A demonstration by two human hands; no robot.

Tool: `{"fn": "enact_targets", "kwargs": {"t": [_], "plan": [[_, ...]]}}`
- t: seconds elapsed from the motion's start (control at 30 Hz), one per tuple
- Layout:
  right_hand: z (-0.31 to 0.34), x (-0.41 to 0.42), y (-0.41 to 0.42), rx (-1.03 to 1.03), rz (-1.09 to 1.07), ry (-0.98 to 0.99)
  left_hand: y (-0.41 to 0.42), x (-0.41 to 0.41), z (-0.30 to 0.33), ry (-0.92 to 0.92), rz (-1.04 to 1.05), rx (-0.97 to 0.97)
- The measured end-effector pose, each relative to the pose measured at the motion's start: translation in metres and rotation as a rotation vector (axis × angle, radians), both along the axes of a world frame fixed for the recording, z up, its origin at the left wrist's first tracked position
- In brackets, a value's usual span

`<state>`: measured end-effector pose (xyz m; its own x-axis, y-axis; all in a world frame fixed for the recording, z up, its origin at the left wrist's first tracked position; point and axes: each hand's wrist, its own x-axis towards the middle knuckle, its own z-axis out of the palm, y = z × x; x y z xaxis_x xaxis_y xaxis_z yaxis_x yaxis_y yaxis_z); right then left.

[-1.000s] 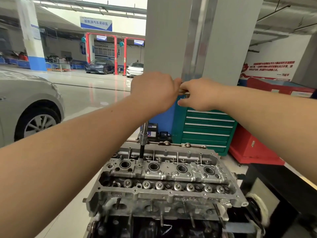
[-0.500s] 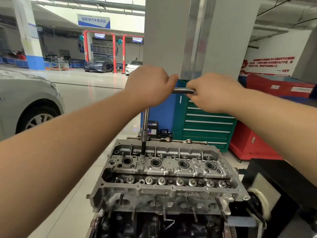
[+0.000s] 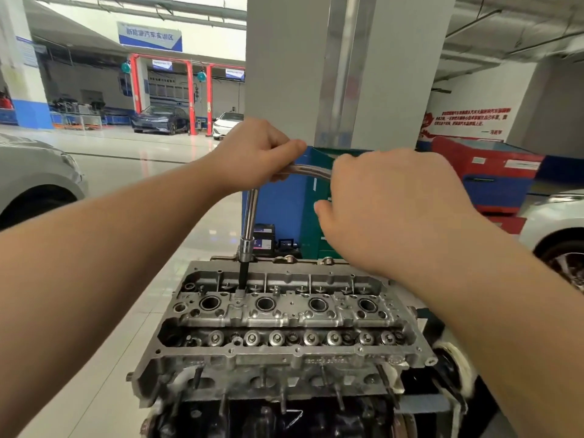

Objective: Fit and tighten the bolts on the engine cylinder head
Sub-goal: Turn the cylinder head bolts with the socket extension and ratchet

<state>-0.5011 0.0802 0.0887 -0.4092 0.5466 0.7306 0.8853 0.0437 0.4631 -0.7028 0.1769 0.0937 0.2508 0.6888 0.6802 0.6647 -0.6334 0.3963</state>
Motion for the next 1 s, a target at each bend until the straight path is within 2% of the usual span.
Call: {"fn": "enact_targets", "kwargs": {"t": [0.1, 0.23, 0.3, 0.37, 0.43, 0.47, 0.57, 0.6, 0.67, 0.77, 0.83, 0.9, 0.93, 0.97, 1.0], "plan": [[-0.001, 0.005, 0.024, -0.087, 0.072, 0.075, -0.007, 0.002, -0.002, 0.074, 0.179, 0.101], [0.005, 0.013, 0.098, -0.38, 0.143, 0.284, -0.018, 0.023, -0.007, 0.361, 0.688, 0.296], [0.0, 0.007, 0.115, -0.463, 0.168, 0.38, -0.023, 0.038, -0.011, 0.461, 0.78, 0.362], [-0.003, 0.001, 0.116, -0.486, 0.099, 0.408, -0.018, 0.04, -0.011, 0.466, 0.794, 0.375], [-0.002, 0.003, 0.093, -0.455, -0.039, 0.343, -0.007, 0.03, -0.008, 0.379, 0.699, 0.333], [-0.003, 0.007, 0.076, -0.39, -0.073, 0.282, -0.002, 0.023, -0.006, 0.333, 0.589, 0.281], [-0.014, 0.016, 0.0, -0.033, 0.09, 0.149, -0.004, 0.004, -0.003, 0.029, 0.109, 0.083], [-0.016, 0.014, -0.026, 0.016, 0.163, 0.15, -0.004, 0.002, -0.004, -0.045, -0.004, 0.035], [-0.016, 0.014, -0.044, -0.026, 0.341, 0.183, -0.003, -0.001, -0.004, -0.082, -0.062, -0.019], [-0.006, 0.02, -0.028, -0.164, 0.563, 0.566, -0.014, -0.005, -0.003, -0.084, 0.1, 0.018], [-0.003, 0.024, 0.004, -0.077, 0.709, 0.867, -0.024, -0.009, -0.006, -0.053, 0.257, 0.054], [-0.003, 0.027, 0.046, 0.016, 0.857, 1.34, -0.033, -0.009, -0.008, 0.049, 0.372, 0.096], [-0.001, 0.027, 0.064, 0.0, 0.88, 1.62, -0.037, -0.006, -0.009, 0.06, 0.387, 0.098], [0.001, 0.026, 0.081, -0.068, 0.844, 1.902, -0.04, -0.004, -0.009, -0.023, 0.362, 0.09], [0.004, 0.025, 0.094, -0.165, 0.785, 2.16, -0.04, -0.001, -0.011, -0.202, 0.285, 0.06]]}}
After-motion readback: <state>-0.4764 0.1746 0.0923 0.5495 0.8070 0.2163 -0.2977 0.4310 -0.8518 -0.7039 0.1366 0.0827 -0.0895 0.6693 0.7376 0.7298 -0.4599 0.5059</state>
